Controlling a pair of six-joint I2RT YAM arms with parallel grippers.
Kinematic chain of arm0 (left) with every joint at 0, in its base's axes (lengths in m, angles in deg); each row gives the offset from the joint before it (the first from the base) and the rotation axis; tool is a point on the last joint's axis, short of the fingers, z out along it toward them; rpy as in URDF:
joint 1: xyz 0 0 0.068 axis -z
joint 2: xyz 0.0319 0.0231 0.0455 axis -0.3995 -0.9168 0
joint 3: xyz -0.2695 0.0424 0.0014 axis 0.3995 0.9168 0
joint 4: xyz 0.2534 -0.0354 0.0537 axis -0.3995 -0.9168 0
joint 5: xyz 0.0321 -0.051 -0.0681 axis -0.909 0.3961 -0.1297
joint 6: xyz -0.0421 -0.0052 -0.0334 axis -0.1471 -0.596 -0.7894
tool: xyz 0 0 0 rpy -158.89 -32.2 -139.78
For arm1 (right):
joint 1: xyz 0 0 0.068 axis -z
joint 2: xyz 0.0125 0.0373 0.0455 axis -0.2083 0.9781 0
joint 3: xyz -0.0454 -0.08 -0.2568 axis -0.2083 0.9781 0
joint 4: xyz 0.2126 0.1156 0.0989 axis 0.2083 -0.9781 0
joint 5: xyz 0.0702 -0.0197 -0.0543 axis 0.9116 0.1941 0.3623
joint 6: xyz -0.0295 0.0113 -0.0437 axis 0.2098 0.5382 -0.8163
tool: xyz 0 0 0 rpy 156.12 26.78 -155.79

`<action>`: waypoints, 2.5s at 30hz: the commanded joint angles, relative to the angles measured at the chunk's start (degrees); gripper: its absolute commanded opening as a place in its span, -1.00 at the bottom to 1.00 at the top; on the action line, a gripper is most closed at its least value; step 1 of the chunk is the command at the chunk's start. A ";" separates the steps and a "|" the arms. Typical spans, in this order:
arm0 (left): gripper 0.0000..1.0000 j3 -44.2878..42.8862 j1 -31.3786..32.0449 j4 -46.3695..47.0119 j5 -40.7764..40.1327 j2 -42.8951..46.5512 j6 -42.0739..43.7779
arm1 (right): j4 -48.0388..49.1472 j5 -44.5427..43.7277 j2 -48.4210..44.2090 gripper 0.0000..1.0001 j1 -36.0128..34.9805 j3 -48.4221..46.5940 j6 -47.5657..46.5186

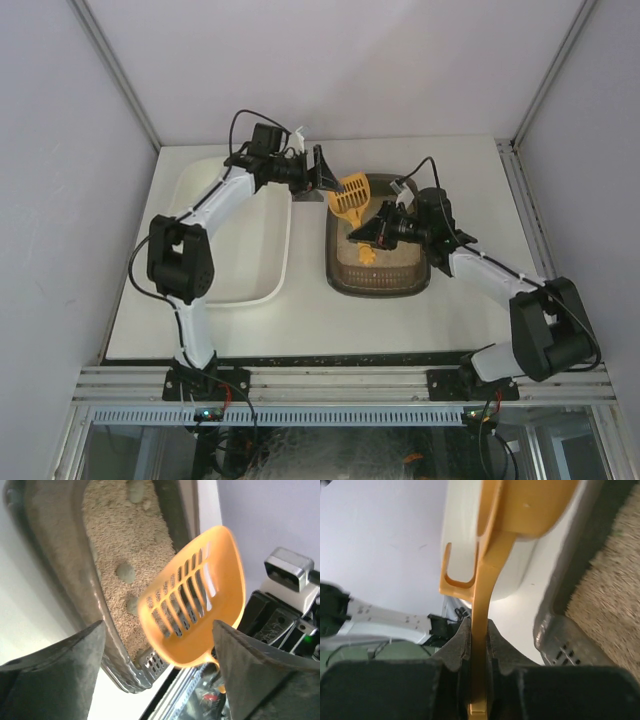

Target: Clean the litter box

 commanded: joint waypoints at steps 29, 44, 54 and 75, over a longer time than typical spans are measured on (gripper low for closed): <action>0.99 26.05 3.05 4.98 -51.58 26.92 -27.03 | -78.82 -32.70 13.12 -1.00 0.91 -34.00 -30.36; 1.00 29.39 2.37 8.46 -51.12 29.71 -24.49 | -63.88 -17.59 21.02 -1.00 0.56 -35.65 -26.98; 0.99 30.96 2.29 11.26 -51.76 31.89 -21.07 | -42.74 -6.09 16.93 -1.00 7.96 -22.81 -21.82; 0.99 23.04 -2.69 -10.34 -56.97 44.30 20.46 | -3.46 0.50 -18.17 -1.00 13.50 16.65 -10.36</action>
